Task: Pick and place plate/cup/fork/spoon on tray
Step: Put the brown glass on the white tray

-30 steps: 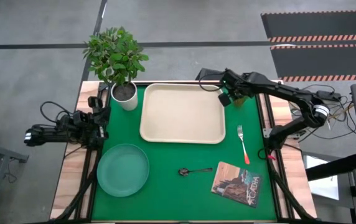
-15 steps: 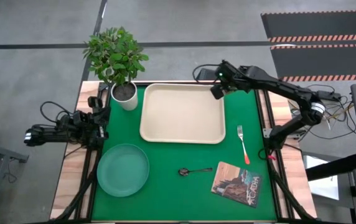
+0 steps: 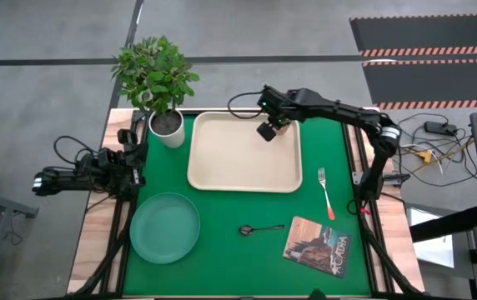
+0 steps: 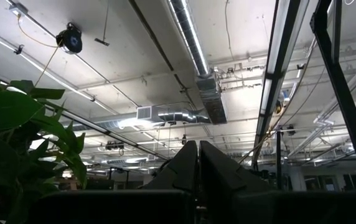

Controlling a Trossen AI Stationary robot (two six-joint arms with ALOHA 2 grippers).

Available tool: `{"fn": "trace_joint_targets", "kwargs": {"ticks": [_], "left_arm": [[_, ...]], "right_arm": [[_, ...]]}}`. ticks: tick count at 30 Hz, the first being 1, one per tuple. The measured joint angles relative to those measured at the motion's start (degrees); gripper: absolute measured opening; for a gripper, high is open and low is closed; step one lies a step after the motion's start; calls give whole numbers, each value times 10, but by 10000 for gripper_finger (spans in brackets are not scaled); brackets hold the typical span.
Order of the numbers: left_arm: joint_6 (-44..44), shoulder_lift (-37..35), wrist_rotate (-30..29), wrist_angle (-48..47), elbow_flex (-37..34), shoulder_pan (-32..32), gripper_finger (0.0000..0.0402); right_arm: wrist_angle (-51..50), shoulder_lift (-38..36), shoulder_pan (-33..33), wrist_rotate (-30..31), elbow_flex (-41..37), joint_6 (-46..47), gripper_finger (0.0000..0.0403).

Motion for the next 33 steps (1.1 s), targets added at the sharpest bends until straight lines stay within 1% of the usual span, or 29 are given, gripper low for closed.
{"fn": "trace_joint_targets", "kwargs": {"ticks": [7, 19, 29, 33], "left_arm": [[0, 0, 0, -1, 0, 0, 0], [0, 0, 0, -1, 0, 0, 0], [0, 0, 0, 1, 0, 0, 0], [0, 0, 0, 1, 0, 0, 0]], "right_arm": [[2, 38, 0, -8, 33, -9, 9], [3, 45, 0, -13, 29, -4, 13], [10, 45, 0, -12, 28, 9, 85], [9, 40, 0, -12, 35, 15, 106]]}}
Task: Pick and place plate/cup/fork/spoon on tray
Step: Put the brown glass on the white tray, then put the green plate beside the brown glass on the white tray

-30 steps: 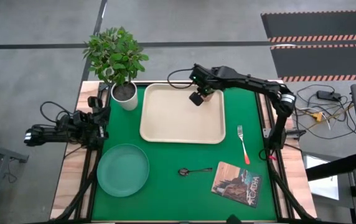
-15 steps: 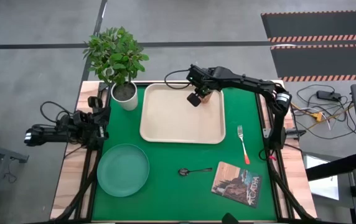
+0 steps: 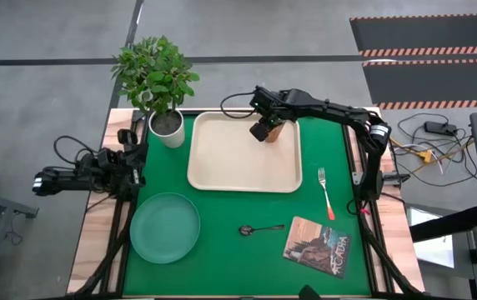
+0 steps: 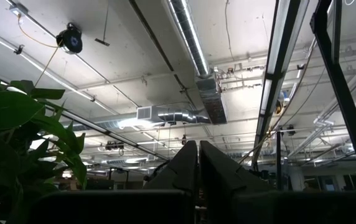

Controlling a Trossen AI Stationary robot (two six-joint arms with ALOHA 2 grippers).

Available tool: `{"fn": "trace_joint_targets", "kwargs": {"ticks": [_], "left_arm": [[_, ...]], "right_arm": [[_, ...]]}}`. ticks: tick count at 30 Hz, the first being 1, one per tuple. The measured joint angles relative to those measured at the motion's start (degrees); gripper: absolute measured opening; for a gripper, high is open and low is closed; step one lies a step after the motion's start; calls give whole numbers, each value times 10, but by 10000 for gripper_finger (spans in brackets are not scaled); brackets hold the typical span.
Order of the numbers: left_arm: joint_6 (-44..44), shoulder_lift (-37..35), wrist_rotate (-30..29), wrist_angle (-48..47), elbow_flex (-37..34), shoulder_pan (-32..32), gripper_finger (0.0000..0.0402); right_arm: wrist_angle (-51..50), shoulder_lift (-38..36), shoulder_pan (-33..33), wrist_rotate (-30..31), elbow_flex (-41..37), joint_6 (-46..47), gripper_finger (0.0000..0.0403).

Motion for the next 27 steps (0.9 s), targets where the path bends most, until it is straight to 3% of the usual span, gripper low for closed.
{"fn": "trace_joint_targets", "kwargs": {"ticks": [10, 14, 20, 27], "left_arm": [[-5, 0, 0, -4, 0, 0, 0], [-69, 8, 4, -7, 0, 0, 0], [-119, 52, 63, -5, 12, 0, 0], [-176, 166, 66, -2, 47, -1, 0]], "right_arm": [[-39, -87, 27, 1, 13, 14, 120], [-32, -147, 70, 3, -19, 14, 121], [25, -271, 164, 69, -159, 49, 121], [209, -431, 260, 74, -381, 44, 121]]}}
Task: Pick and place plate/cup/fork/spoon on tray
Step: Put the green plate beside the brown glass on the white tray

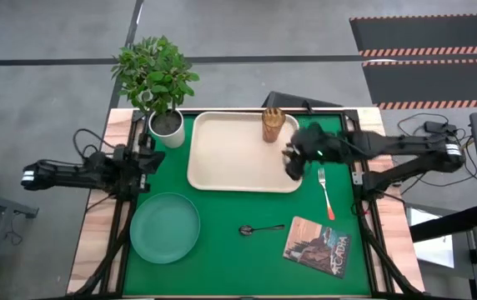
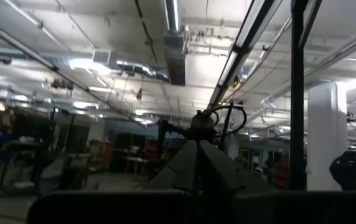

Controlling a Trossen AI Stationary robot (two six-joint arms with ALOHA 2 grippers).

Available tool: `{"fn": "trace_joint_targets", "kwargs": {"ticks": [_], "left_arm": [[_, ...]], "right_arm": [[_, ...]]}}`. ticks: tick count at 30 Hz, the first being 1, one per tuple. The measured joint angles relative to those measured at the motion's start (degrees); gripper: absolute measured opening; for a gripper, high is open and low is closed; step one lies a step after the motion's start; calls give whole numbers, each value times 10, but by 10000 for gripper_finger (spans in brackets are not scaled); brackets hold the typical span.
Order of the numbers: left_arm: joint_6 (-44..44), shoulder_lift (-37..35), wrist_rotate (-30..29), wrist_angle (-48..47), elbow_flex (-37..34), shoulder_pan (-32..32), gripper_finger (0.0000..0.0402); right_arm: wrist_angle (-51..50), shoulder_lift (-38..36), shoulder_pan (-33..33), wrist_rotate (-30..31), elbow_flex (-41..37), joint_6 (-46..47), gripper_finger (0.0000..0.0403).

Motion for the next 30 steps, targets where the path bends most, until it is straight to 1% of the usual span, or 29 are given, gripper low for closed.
{"fn": "trace_joint_targets", "kwargs": {"ticks": [4, 7, 10, 12, 15, 19, 22, 26, 30], "left_arm": [[-19, 67, 0, 3, 35, -11, 0], [-19, 116, 0, 4, 71, -37, 0], [-16, 170, -7, 4, 108, -72, 0], [-15, 208, -33, 2, 132, -97, 0], [-18, 262, -92, -21, 170, -132, 0], [-40, 323, -146, -77, 229, -179, 0], [-80, 360, -170, -141, 275, -208, 0], [-181, 403, -186, -257, 346, -234, 0], [-284, 450, -187, -407, 431, -238, 0]], "right_arm": [[93, -71, 36, 0, -110, -58, 121], [160, -116, 51, -2, -178, -89, 121], [213, -157, 57, -13, -229, -109, 121], [230, -183, 57, -28, -254, -117, 121], [237, -218, 57, -43, -279, -122, 121], [239, -262, 57, -59, -308, -124, 121], [239, -290, 57, -65, -327, -133, 121], [239, -316, 57, -65, -343, -156, 121], [244, -329, 57, -65, -346, -180, 121]]}}
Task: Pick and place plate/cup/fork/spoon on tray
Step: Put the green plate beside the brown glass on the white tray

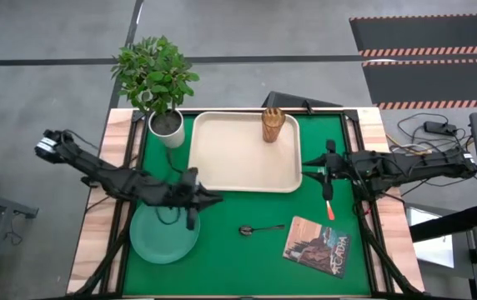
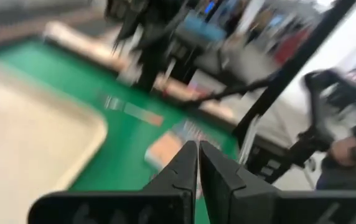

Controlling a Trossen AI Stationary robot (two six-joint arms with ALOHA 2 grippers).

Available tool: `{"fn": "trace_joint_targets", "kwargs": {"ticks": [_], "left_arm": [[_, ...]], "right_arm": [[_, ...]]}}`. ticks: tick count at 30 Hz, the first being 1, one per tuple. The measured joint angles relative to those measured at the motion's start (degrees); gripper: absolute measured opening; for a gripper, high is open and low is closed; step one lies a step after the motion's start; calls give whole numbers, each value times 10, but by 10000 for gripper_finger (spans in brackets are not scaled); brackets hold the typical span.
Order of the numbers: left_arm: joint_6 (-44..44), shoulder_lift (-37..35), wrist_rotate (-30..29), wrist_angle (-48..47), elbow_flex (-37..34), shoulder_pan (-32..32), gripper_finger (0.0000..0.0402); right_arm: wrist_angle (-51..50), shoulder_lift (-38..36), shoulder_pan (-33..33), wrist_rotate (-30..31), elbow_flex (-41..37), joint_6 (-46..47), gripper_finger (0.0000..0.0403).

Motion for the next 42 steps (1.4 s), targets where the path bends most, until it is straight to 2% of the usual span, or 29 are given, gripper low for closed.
{"fn": "trace_joint_targets", "kwargs": {"ticks": [7, 12, 16, 19, 26, 33, 42], "left_arm": [[-234, 95, 30, -341, 157, 1, 0], [-384, 176, 140, -494, 227, 5, 0], [-516, 231, 259, -512, 240, -11, 0], [-593, 271, 302, -505, 256, -50, 0], [-695, 337, 291, -525, 261, -109, 0], [-707, 355, 266, -619, 260, -121, 0], [-691, 349, 240, -625, 259, -121, 2]], "right_arm": [[-1, -3, 0, 0, 0, -29, 121], [-1, -3, 0, 0, 0, -44, 121], [-1, -3, 0, 0, 0, -46, 121], [-1, -3, 0, 0, 0, -51, 121], [-2, -3, 0, 0, 0, -51, 121], [-1, -3, 0, 0, 0, -35, 121], [-3, -3, 0, -10, 0, -13, 121]]}}
